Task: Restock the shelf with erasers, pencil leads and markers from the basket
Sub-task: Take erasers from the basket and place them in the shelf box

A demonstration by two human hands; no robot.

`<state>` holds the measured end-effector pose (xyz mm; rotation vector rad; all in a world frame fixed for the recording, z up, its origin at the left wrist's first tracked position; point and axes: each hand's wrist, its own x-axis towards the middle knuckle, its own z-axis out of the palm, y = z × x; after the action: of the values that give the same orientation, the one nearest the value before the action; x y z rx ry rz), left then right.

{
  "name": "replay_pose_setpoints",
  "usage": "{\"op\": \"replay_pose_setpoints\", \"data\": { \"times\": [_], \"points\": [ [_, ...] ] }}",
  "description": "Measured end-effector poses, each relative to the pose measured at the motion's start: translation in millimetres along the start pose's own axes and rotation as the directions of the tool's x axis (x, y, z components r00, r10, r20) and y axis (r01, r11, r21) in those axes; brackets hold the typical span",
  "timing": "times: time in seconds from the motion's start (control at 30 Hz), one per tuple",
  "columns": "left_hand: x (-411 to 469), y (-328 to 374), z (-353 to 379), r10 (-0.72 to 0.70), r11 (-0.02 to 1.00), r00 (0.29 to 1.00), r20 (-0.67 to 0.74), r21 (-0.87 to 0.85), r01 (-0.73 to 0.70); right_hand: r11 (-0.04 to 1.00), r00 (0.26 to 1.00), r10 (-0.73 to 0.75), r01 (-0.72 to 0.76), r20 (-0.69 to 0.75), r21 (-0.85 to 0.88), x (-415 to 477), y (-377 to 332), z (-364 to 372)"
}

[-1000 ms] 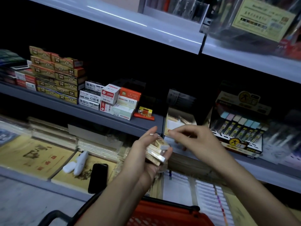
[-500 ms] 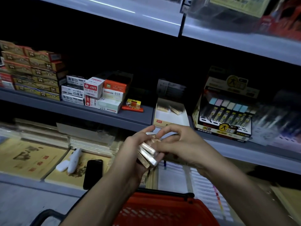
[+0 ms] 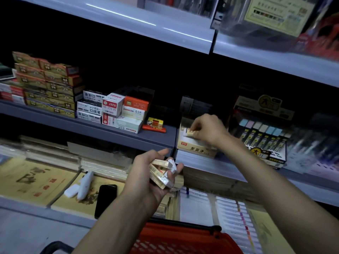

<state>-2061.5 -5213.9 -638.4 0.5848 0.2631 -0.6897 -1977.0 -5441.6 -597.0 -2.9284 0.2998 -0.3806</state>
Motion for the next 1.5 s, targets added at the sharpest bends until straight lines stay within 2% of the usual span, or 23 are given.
{"op": "replay_pose_setpoints", "data": {
  "times": [0.07, 0.2, 0.33, 0.43, 0.53, 0.6, 0.67, 0.83, 0.93, 1.0, 1.1, 1.13, 1.2, 1.23, 1.3, 1.37, 1.43, 1.5],
  "points": [
    [-1, 0, 1, -0.011, 1.000, 1.000, 0.006, -0.007, 0.011, 0.999, 1.000, 0.015, -0.016, 0.012, 0.034, 8, 2, 12],
    [0, -2, 3, 0.007, 1.000, 1.000, -0.019, -0.019, -0.008, 0.991, 0.979, 0.076, -0.053, -0.187, 0.124, 7, 2, 15],
    [0, -1, 4, -0.003, 1.000, 1.000, -0.025, -0.018, 0.002, 0.974, 0.971, 0.043, 0.011, -0.235, 0.225, -22, -8, 2],
    [-3, -2, 9, -0.008, 1.000, 1.000, 0.004, -0.009, 0.008, 0.910, 0.982, 0.044, 0.037, -0.185, 0.413, -62, -27, -15],
    [-4, -5, 11, 0.020, 0.999, 0.999, 0.036, 0.030, -0.021, 0.811, 0.998, -0.056, 0.047, -0.003, 0.583, -110, -50, -27],
    [-5, -9, 9, 0.050, 0.994, 0.997, 0.060, 0.095, -0.055, 0.801, 0.984, -0.164, 0.092, 0.069, 0.592, -135, -59, -30],
    [-7, -14, 7, 0.077, 0.984, 0.994, 0.074, 0.153, -0.087, 0.826, 0.976, -0.203, 0.130, 0.075, 0.549, -148, -61, -31],
    [-7, -23, 10, 0.129, 0.941, 0.989, 0.067, 0.305, -0.144, 0.709, 0.941, -0.266, 0.044, 0.210, 0.704, -154, -55, -38],
    [-3, -22, 10, 0.121, 0.930, 0.989, 0.079, 0.338, -0.141, 0.753, 0.962, -0.218, 0.059, 0.165, 0.655, -151, -46, -32],
    [0, -20, 9, 0.097, 0.937, 0.991, 0.090, 0.327, -0.121, 0.789, 0.987, -0.129, 0.042, 0.098, 0.613, -145, -39, -29],
    [8, -14, 11, 0.163, 0.906, 0.986, 0.026, 0.391, -0.160, 0.681, 0.997, 0.044, -0.073, 0.058, 0.729, -133, -27, -34],
    [12, -13, 10, 0.236, 0.853, 0.972, 0.019, 0.475, -0.216, 0.679, 0.998, 0.069, -0.056, 0.012, 0.732, -130, -20, -35],
    [18, -10, 13, 0.415, 0.656, 0.907, 0.066, 0.669, -0.349, 0.788, 0.990, 0.047, 0.044, -0.131, 0.614, -122, -6, -32],
    [20, -10, 14, 0.474, 0.542, 0.872, 0.121, 0.741, -0.397, 0.847, 0.984, -0.005, 0.098, -0.177, 0.523, -120, 0, -28],
    [26, -10, 17, 0.528, 0.340, 0.820, 0.220, 0.830, -0.442, 0.904, 0.978, -0.115, 0.176, -0.175, 0.390, -117, 10, -17],
    [35, -10, 14, 0.563, 0.119, 0.772, 0.296, 0.895, -0.430, 0.917, 0.977, -0.185, 0.209, -0.102, 0.341, -114, 17, -7],
    [44, -9, 10, 0.551, -0.107, 0.752, 0.362, 0.924, -0.367, 0.918, 0.973, -0.220, 0.229, -0.064, 0.325, -111, 22, -3],
    [49, -9, 10, 0.520, -0.233, 0.761, 0.388, 0.922, -0.310, 0.911, 0.973, -0.213, 0.229, -0.084, 0.343, -109, 29, -4]
  ]
}}
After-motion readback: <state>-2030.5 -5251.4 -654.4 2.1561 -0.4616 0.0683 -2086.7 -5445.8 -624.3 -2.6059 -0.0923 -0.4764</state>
